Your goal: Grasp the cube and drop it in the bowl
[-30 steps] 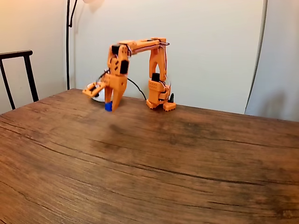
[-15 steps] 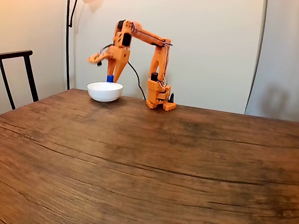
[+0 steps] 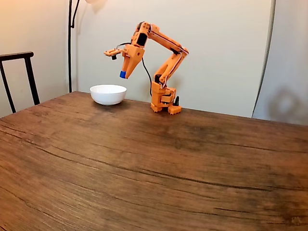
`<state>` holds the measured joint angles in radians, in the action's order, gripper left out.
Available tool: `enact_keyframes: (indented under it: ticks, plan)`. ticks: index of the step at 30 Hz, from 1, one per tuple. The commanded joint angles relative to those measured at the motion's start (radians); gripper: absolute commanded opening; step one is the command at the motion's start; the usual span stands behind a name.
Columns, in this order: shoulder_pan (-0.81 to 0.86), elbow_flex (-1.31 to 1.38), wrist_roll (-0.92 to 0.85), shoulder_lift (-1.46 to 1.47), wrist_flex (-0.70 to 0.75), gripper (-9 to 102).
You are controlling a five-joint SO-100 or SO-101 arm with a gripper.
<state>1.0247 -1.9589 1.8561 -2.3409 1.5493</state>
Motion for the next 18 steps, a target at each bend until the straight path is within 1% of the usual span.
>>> enact_keyframes:
  ticks: [1, 10, 18]
  plan:
    - [0.098, -0.049, 0.037, -0.06, -0.081, 4]
    - [0.307, -0.192, 0.1, -0.066, -0.305, 4]
    - [0.437, -0.261, 0.129, -0.063, -0.485, 4]
